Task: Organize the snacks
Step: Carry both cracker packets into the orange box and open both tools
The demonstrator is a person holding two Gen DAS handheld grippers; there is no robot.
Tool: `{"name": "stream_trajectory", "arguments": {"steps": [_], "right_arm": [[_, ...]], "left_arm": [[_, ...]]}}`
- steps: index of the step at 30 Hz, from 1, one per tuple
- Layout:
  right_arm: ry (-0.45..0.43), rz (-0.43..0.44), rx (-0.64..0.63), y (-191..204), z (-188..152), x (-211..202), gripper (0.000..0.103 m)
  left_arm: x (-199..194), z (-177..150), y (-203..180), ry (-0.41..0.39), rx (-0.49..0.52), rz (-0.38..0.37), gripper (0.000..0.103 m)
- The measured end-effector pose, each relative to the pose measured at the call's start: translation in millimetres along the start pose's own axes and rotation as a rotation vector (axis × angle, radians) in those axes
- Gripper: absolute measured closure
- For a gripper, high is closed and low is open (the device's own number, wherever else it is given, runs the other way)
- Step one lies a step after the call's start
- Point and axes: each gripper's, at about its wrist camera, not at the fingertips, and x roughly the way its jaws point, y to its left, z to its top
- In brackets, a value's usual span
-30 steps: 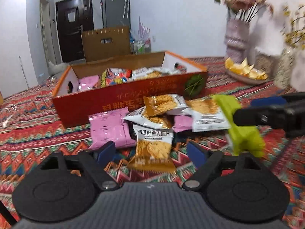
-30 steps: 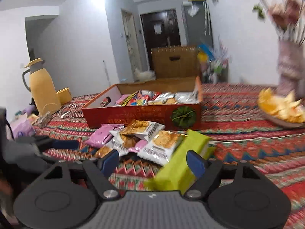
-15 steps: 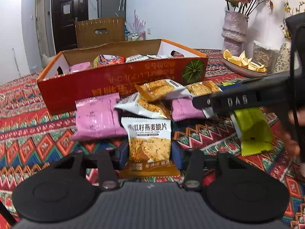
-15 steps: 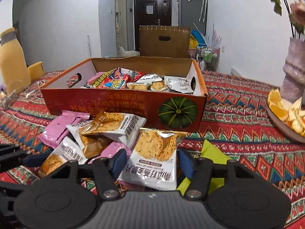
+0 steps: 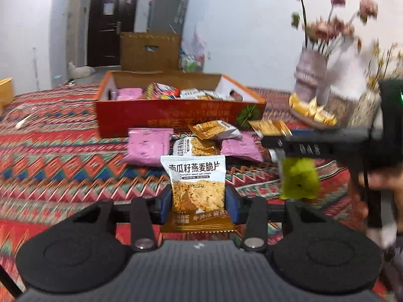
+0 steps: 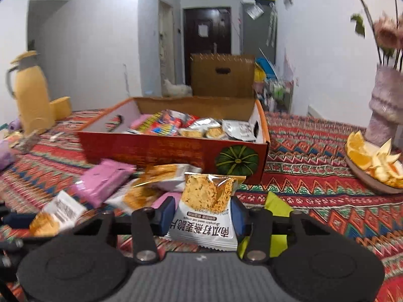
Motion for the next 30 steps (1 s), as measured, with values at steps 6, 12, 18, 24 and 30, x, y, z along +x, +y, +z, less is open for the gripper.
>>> {"name": "stream_trajectory", "arguments": {"steps": [6, 12, 18, 24, 30], "right_arm": [[0.003, 0.143, 0.036, 31.7, -48.1, -75.3, 0.057], [0.076, 0.193, 0.024, 54.0, -96.9, -118.8, 0.057], [0.086, 0.187, 0.021, 57.5, -114.6, -143.8, 0.057], [0.057, 0.184, 0.018, 55.7, -113.9, -154.2, 0.057], [0.043, 0.180, 0.024, 51.7, -111.0, -155.0, 0.057]], "left_arm": [[-59.9, -37.3, -4.0, -0.003, -0.079, 0.077, 0.059], [-87.9, -62.1, -1.1, 0.024, -0.110, 0.141, 0.060], [-111.9, -65.1, -8.9, -0.030, -0.106, 0.154, 0.059], [-119.2, -63.3, -17.7, -0.054, -0.091, 0.152, 0.060], [-120.3, -55.0, -15.0, -0.069, -0.091, 0.138, 0.060]]}}
